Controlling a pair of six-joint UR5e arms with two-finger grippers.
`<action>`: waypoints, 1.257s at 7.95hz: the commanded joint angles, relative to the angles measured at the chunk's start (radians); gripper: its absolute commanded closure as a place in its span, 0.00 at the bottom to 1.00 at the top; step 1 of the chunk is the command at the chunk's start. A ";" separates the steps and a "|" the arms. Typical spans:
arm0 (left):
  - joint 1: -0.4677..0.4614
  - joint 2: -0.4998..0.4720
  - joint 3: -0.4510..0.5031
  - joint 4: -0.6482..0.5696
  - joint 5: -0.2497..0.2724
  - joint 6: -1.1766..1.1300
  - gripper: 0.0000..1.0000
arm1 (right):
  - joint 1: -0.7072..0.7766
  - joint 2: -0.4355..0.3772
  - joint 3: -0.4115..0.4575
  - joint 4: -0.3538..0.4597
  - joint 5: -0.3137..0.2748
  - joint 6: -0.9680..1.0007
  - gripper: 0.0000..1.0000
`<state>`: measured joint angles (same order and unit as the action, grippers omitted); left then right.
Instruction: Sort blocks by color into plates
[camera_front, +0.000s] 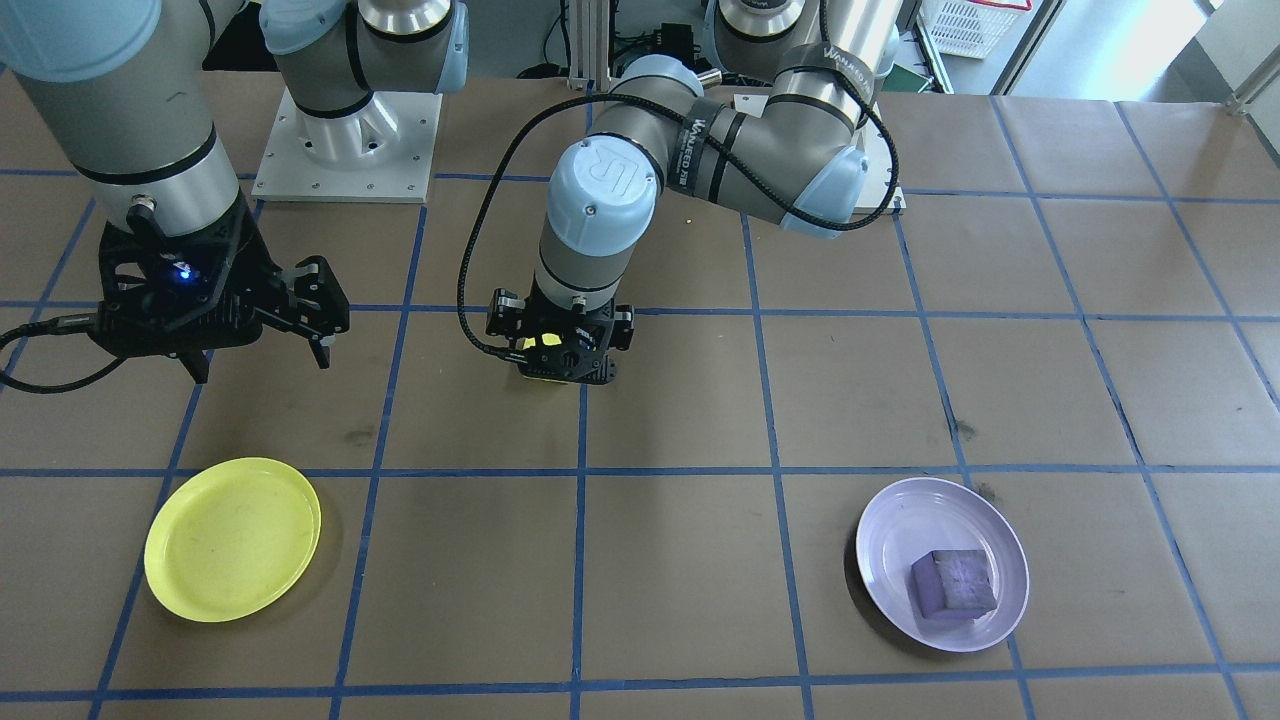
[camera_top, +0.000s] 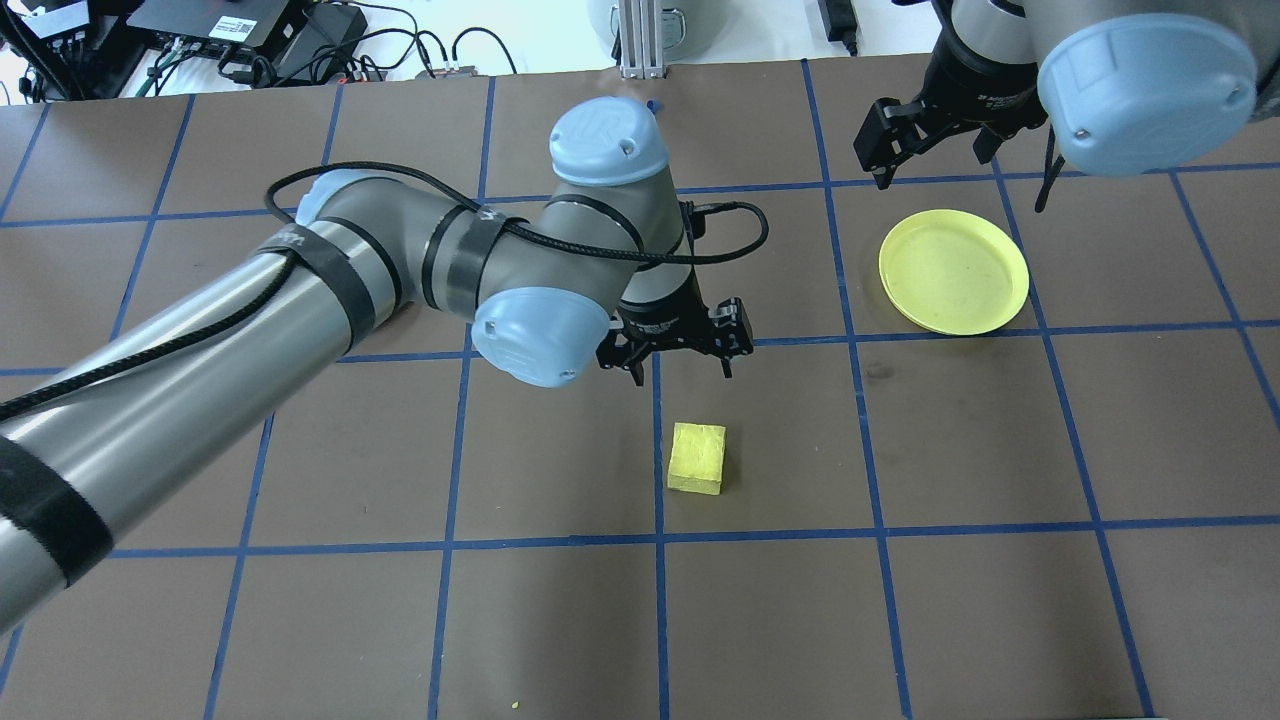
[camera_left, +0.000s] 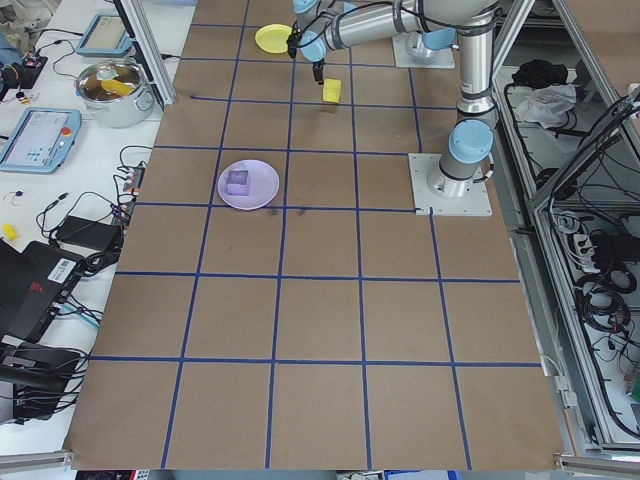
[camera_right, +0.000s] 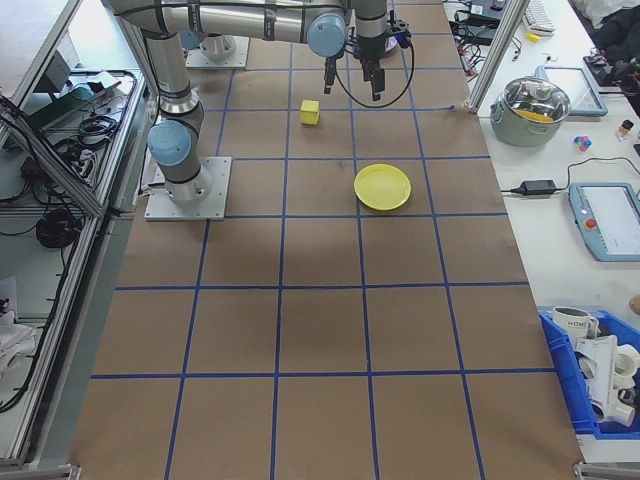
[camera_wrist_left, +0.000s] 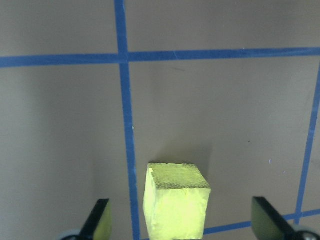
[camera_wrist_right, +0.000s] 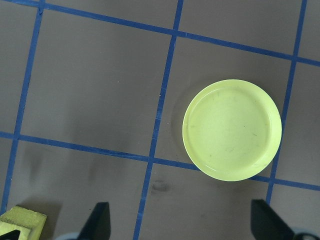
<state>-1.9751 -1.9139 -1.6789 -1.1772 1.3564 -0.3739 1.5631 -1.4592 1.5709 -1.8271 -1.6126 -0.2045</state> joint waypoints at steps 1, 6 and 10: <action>0.198 0.106 0.018 -0.088 0.020 0.215 0.00 | 0.003 -0.009 0.009 0.061 0.013 0.045 0.00; 0.302 0.173 0.256 -0.413 0.165 0.342 0.00 | 0.053 -0.029 0.095 0.104 0.020 0.291 0.00; 0.326 0.193 0.297 -0.388 0.245 0.352 0.00 | 0.198 -0.017 0.221 0.069 0.023 0.485 0.00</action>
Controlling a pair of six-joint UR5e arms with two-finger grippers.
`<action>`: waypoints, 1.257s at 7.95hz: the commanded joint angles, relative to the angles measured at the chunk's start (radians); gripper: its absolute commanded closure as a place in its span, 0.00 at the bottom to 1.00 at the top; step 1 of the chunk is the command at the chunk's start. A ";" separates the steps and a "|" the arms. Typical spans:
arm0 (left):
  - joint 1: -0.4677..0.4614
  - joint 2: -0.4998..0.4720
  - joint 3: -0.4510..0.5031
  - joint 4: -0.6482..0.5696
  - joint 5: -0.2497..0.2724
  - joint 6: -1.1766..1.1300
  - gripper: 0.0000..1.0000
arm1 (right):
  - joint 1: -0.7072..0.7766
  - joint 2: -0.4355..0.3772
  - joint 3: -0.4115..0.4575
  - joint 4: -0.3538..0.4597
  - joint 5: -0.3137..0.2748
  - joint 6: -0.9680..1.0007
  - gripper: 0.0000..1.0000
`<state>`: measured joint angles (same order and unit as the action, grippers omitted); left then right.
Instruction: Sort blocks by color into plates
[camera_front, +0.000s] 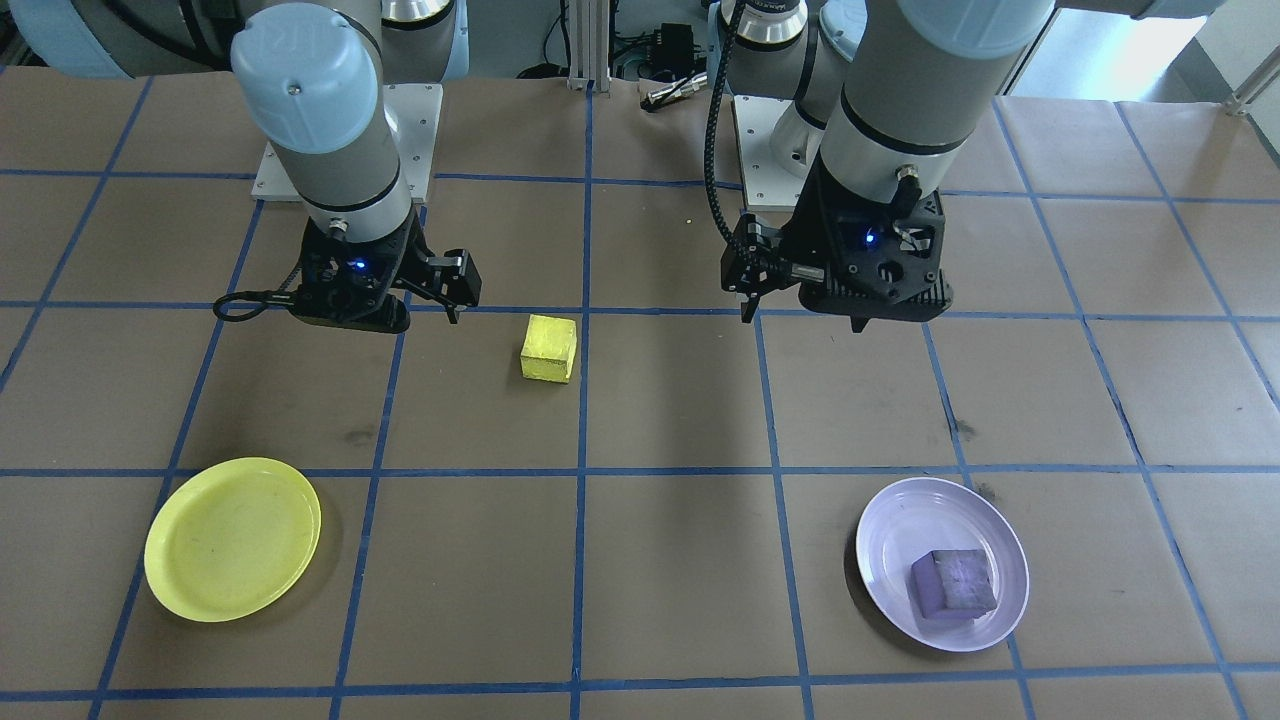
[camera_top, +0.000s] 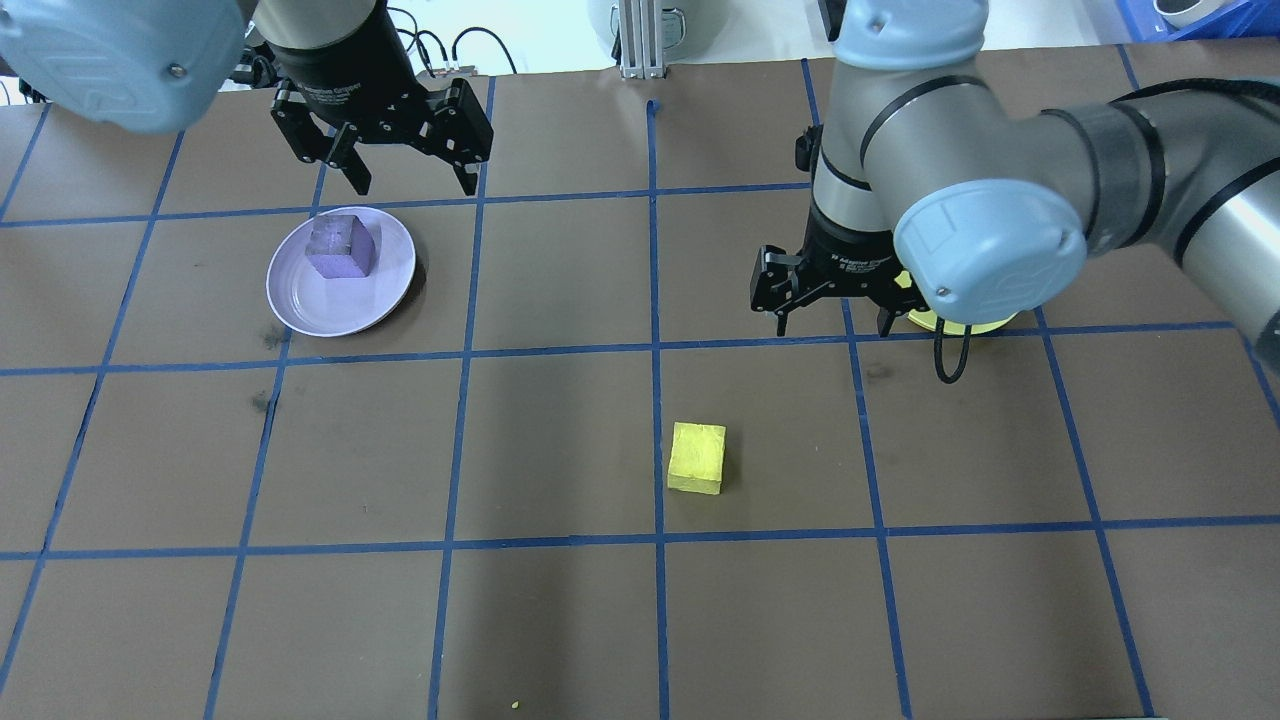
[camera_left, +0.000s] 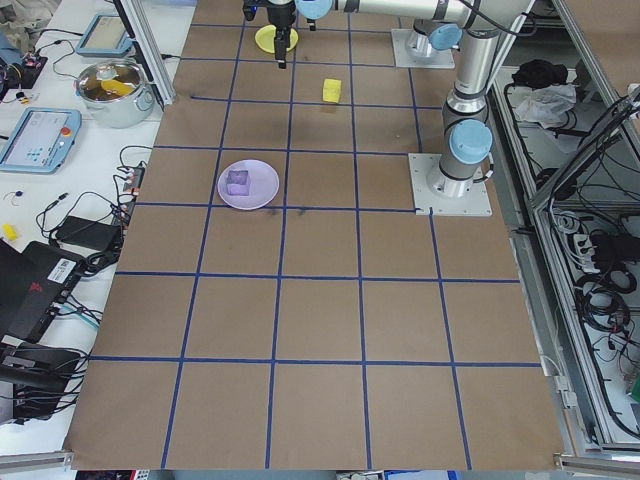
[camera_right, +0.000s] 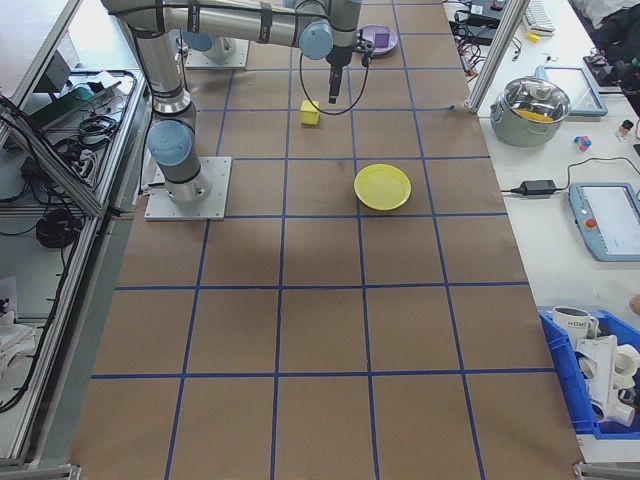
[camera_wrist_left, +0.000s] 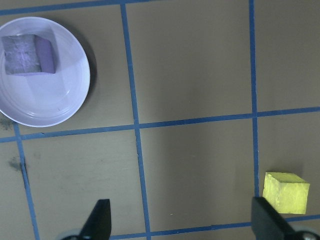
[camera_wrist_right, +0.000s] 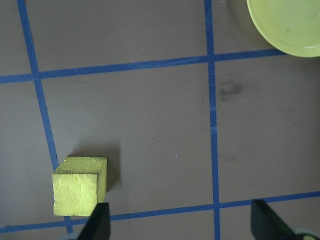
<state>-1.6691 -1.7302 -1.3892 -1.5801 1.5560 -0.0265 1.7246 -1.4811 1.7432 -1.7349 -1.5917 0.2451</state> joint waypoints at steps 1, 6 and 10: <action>0.020 0.026 0.007 0.026 0.041 -0.001 0.00 | 0.041 0.007 0.070 -0.060 0.037 0.042 0.00; 0.019 0.104 0.001 0.031 0.039 -0.003 0.00 | 0.162 0.146 0.085 -0.163 0.114 0.117 0.00; 0.049 0.149 0.000 0.042 -0.017 0.029 0.00 | 0.199 0.245 0.085 -0.173 0.116 0.108 0.00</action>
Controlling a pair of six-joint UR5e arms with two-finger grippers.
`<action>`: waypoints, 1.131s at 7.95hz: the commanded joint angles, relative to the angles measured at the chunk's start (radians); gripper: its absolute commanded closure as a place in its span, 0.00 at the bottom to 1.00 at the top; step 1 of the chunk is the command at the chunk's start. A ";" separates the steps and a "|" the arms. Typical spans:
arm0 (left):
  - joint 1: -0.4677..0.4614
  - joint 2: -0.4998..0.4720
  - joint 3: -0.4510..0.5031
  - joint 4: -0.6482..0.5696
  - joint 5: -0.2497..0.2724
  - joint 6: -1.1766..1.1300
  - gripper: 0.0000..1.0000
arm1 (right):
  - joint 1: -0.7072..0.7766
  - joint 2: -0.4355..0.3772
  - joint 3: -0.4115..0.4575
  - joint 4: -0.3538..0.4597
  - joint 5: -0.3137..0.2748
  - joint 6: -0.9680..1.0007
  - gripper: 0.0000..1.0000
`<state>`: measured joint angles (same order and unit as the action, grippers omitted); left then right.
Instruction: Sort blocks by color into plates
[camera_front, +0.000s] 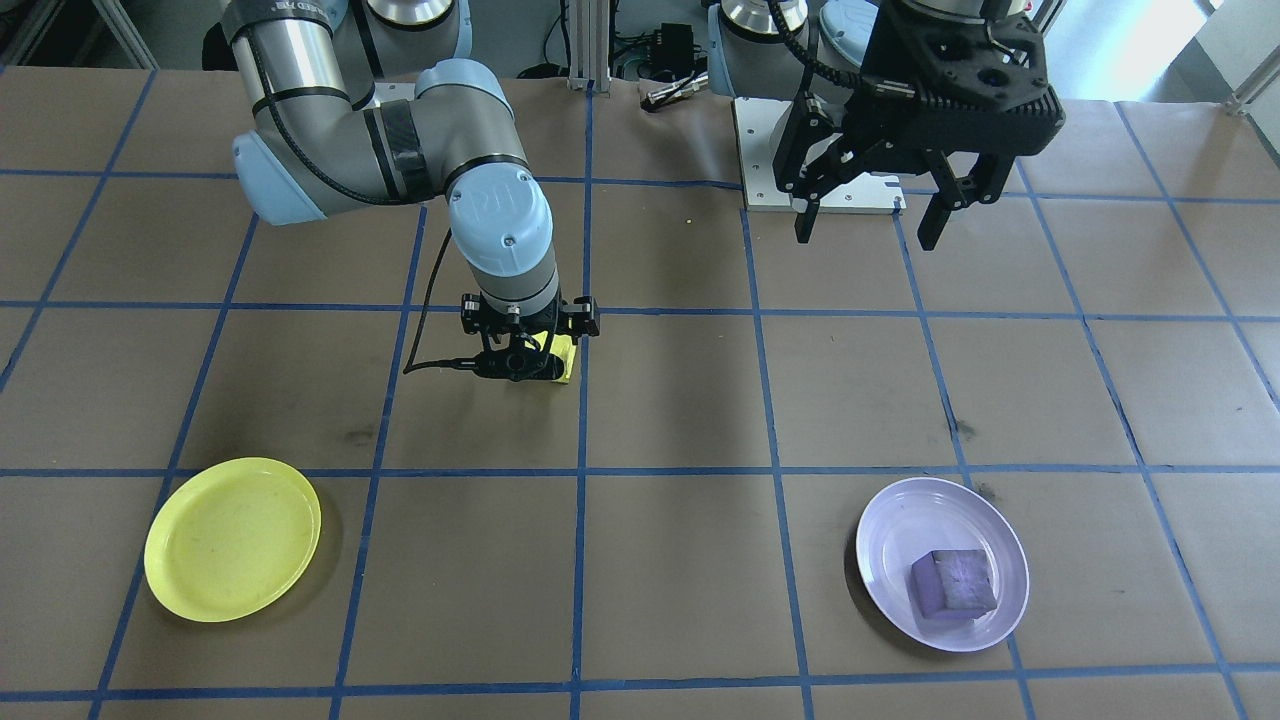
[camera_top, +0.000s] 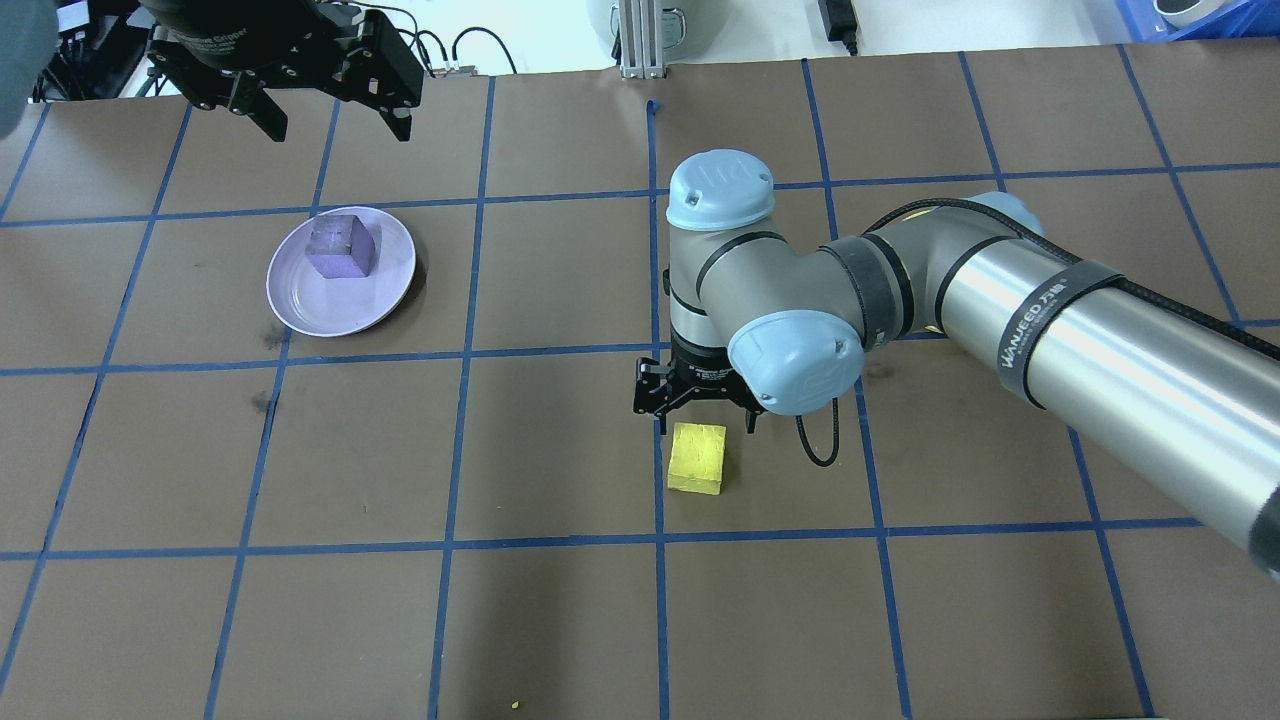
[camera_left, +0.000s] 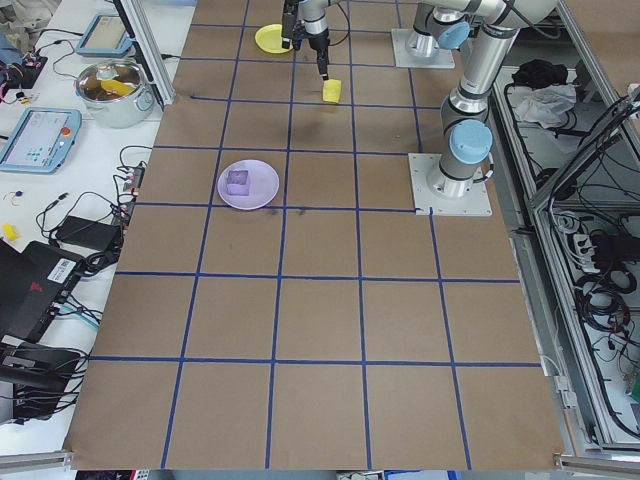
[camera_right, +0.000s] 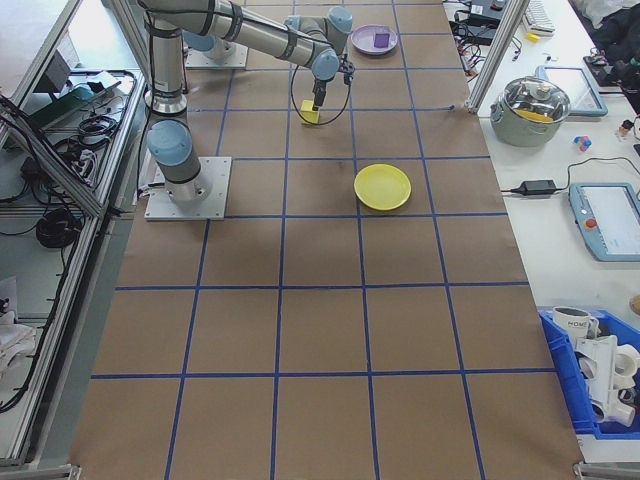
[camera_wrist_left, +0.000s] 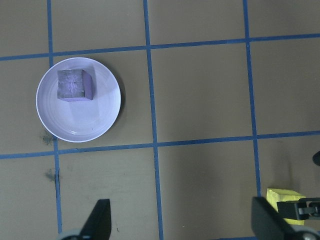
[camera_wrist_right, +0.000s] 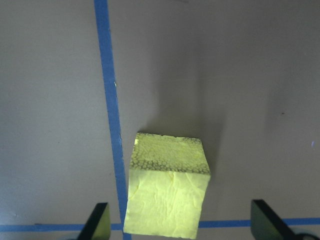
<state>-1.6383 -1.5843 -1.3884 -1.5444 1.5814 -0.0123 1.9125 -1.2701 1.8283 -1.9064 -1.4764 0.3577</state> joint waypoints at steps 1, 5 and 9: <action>0.011 0.000 -0.009 0.012 -0.061 0.018 0.00 | 0.011 0.041 0.009 -0.002 0.002 -0.009 0.00; -0.003 0.026 -0.018 0.111 -0.070 0.144 0.00 | 0.020 0.072 0.014 -0.003 0.011 -0.020 0.00; 0.012 0.055 0.002 -0.115 -0.047 0.058 0.00 | 0.023 0.090 0.014 -0.014 -0.001 -0.013 0.48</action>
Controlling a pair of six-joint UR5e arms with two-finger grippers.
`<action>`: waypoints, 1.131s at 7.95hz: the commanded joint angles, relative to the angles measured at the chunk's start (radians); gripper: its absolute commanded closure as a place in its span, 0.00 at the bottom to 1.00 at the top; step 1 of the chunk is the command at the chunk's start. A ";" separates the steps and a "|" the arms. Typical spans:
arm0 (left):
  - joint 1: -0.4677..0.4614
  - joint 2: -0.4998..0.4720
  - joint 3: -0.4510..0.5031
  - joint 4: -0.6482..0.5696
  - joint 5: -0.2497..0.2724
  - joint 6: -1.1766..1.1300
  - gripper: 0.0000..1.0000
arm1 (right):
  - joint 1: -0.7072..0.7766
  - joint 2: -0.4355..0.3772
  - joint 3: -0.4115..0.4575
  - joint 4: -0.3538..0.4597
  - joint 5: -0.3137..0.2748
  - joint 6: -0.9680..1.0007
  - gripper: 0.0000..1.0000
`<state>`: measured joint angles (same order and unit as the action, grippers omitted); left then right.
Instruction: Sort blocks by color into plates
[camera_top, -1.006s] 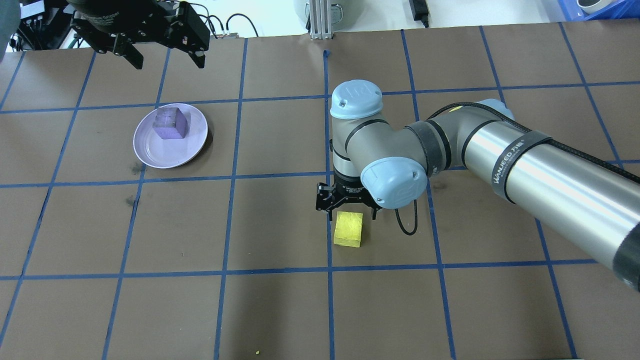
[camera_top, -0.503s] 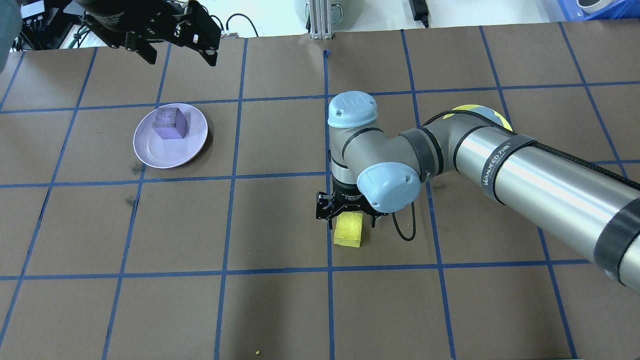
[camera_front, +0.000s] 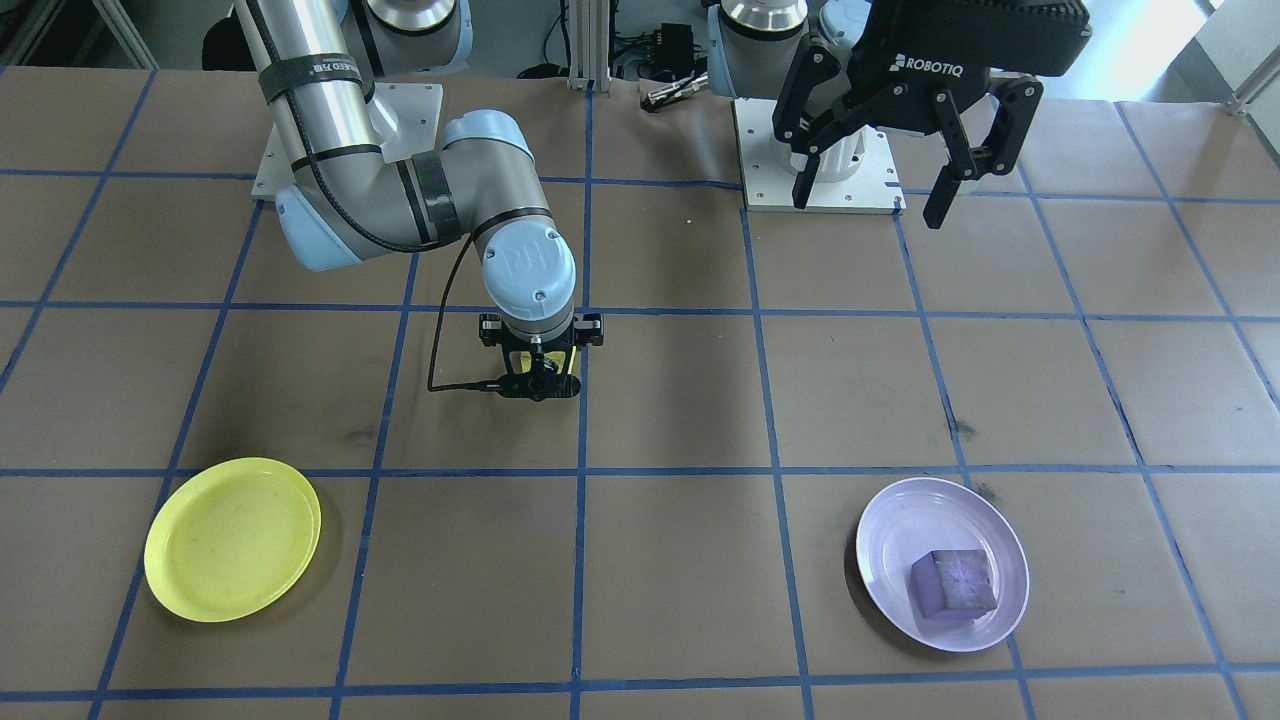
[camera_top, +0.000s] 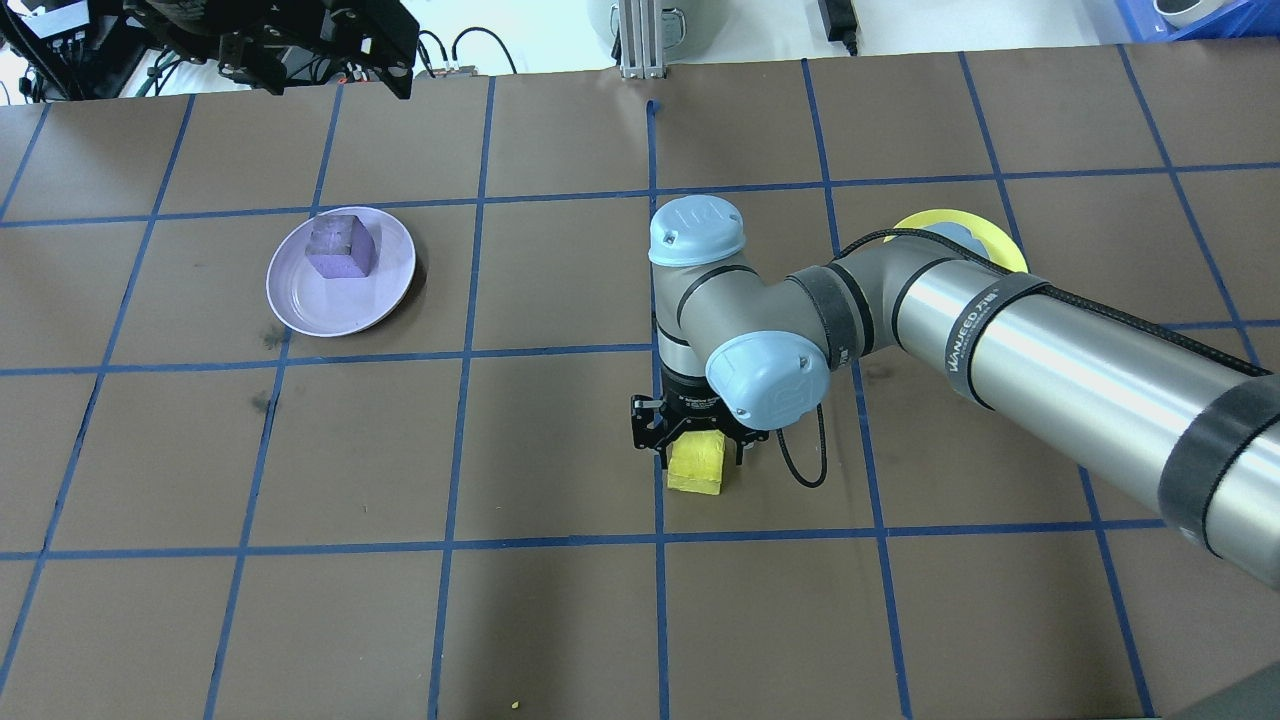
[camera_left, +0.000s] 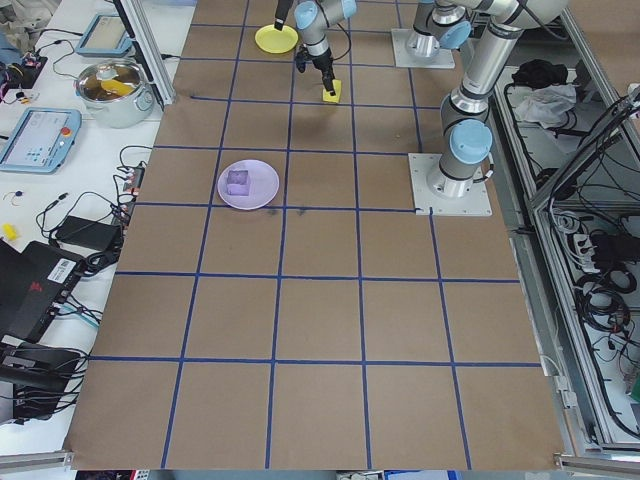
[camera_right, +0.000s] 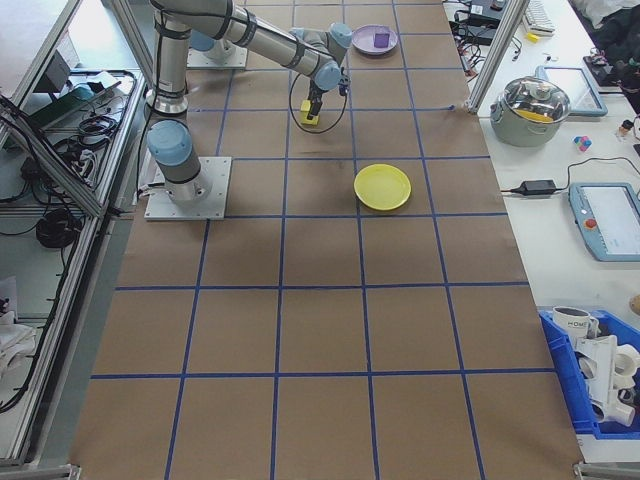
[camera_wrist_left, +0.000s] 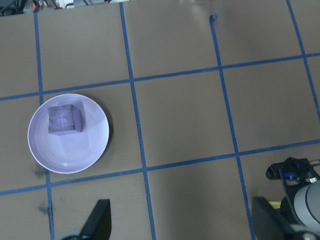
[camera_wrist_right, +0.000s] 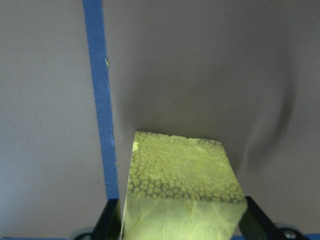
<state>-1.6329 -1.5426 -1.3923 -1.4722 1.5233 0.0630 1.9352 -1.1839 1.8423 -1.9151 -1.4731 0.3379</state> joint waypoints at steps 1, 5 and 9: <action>0.016 0.022 0.006 -0.300 0.017 -0.017 0.00 | 0.001 0.004 -0.001 -0.007 0.011 0.010 0.85; 0.099 -0.030 0.070 -0.425 0.072 -0.018 0.00 | -0.013 -0.083 -0.034 -0.009 -0.003 -0.006 1.00; 0.081 -0.034 0.078 -0.433 0.069 -0.046 0.00 | -0.255 -0.168 -0.116 -0.115 -0.159 -0.232 1.00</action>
<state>-1.5453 -1.5758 -1.3147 -1.9005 1.5940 0.0319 1.8127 -1.3332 1.7577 -1.9699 -1.5659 0.1944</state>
